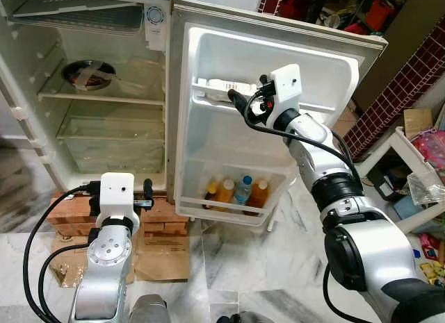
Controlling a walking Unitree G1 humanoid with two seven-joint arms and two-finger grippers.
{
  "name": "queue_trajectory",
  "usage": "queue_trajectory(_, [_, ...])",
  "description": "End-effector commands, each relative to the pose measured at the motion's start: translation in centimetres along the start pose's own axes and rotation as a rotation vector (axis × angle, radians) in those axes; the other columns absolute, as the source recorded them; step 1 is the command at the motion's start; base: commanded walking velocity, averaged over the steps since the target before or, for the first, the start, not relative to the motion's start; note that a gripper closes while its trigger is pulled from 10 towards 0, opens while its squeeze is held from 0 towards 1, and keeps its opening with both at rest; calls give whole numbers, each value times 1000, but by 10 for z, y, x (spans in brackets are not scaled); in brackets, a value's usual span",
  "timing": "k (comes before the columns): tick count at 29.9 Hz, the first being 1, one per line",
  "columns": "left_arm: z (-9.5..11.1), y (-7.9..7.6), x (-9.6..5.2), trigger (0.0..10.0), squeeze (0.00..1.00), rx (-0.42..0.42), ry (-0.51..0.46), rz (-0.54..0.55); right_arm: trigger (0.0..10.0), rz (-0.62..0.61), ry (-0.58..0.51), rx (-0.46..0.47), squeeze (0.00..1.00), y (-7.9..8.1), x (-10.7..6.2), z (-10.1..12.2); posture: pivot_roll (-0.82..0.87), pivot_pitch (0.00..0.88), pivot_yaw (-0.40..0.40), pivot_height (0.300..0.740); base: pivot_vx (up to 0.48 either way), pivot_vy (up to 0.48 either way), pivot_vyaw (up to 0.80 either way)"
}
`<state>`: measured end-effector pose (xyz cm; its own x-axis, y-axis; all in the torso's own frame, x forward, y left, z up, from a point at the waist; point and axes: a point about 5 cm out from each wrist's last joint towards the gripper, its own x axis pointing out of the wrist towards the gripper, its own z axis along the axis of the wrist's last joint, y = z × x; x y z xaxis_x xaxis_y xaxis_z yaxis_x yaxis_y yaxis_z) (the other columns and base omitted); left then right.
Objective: Restocking fridge
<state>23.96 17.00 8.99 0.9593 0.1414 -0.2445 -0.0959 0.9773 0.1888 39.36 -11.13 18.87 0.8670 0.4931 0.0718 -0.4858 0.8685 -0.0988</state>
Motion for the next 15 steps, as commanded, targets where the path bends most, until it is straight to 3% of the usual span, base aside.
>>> queue_trajectory(1, [-1,-4,0,10000,0,-9,-3,-19,10000,-70,-33,-8,0,-17,-12,-1,173,0,-155,740,0,0,0])
queue_trajectory(4, [0,-4,0,10000,0,-14,-17,-28,10000,-97,-47,-18,0,-21,-17,-2,170,0,-154,740,0,0,0])
queue_trajectory(5, [3,-7,0,10000,0,-29,-37,-58,10000,-184,-79,-45,0,-28,-29,-7,164,0,-149,740,405,0,0])
queue_trajectory(9, [8,-12,4,10000,0,-23,-54,-73,10000,-298,-108,-54,0,-34,-44,-14,160,0,-139,740,376,-223,0])
queue_trajectory(15, [8,-10,8,10000,0,-1,-52,-65,10000,-259,-72,31,0,-24,-65,-38,151,0,-134,740,82,-435,0])
